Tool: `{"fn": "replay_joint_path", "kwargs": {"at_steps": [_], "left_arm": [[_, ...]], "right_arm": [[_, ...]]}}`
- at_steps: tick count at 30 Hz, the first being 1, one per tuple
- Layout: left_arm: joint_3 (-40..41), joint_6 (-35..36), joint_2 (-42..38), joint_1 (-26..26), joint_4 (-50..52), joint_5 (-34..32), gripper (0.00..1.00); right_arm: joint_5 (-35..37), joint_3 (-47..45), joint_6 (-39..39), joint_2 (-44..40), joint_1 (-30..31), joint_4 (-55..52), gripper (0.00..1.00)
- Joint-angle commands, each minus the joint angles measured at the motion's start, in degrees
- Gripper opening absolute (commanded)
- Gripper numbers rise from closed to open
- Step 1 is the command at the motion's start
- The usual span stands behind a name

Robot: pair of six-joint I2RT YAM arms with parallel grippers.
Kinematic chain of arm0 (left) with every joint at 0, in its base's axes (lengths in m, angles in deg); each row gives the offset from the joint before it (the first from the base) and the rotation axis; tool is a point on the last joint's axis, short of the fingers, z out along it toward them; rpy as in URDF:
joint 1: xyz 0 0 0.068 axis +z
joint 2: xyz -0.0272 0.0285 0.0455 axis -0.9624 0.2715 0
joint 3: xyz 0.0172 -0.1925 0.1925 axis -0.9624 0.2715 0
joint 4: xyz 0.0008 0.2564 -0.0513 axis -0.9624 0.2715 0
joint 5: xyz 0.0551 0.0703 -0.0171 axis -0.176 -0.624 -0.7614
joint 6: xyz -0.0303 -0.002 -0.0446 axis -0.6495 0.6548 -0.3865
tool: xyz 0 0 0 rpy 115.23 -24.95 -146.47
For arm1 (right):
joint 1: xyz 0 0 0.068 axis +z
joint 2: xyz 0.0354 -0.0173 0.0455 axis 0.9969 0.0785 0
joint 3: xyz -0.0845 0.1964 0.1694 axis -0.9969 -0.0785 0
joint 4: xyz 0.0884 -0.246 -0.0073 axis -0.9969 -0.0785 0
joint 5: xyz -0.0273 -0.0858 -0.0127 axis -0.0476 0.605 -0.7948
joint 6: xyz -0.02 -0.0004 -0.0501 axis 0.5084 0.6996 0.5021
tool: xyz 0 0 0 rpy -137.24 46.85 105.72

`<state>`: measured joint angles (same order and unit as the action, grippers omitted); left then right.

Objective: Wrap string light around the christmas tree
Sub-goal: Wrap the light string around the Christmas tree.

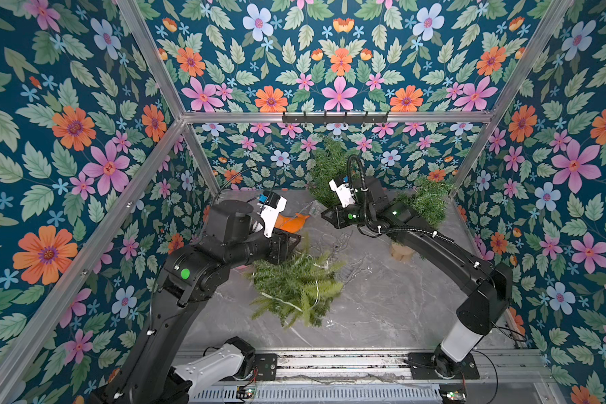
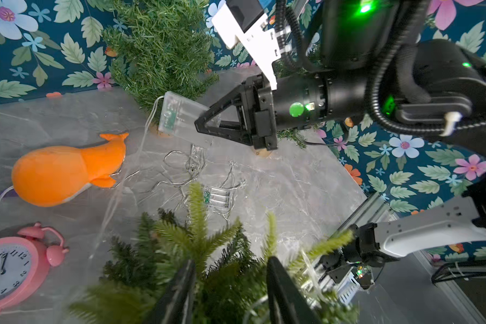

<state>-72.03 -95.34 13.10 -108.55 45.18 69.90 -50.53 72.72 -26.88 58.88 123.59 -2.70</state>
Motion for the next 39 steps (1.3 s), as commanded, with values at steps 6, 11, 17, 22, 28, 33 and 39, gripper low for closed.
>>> {"fn": "replay_joint_path", "kwargs": {"at_steps": [6, 11, 17, 22, 28, 33, 39], "left_arm": [[-3.40, 0.02, 0.46, -0.15, 0.60, -2.97, 0.64], [-2.30, -0.75, 2.07, -0.15, -1.69, -3.80, 0.64], [0.62, 0.28, 0.56, -0.14, -3.98, 1.65, 0.68], [2.94, 2.84, 0.97, -0.15, -3.59, 0.03, 0.73], [4.64, 4.39, 2.64, -0.23, -3.37, -0.09, 0.76], [7.39, 4.05, 2.79, -0.18, -4.40, -1.30, 0.77], [10.18, 2.87, 2.17, -0.24, -6.50, -2.95, 0.65]], "right_arm": [[1.50, 0.40, -0.26, 1.11, 0.01, -0.60, 0.00], [2.86, 0.03, -0.64, 1.46, 0.05, -0.95, 0.00], [4.18, -0.79, -1.29, 1.00, 0.06, -0.78, 0.00], [4.62, -1.08, -1.63, 0.14, 0.06, -0.34, 0.00], [5.14, -2.80, -2.15, -2.11, 0.06, 0.39, 0.00], [5.44, -4.38, -2.38, -3.23, 0.01, 0.45, 0.00], [7.68, -6.49, -0.96, -7.47, 0.01, -0.90, 0.00]]}}
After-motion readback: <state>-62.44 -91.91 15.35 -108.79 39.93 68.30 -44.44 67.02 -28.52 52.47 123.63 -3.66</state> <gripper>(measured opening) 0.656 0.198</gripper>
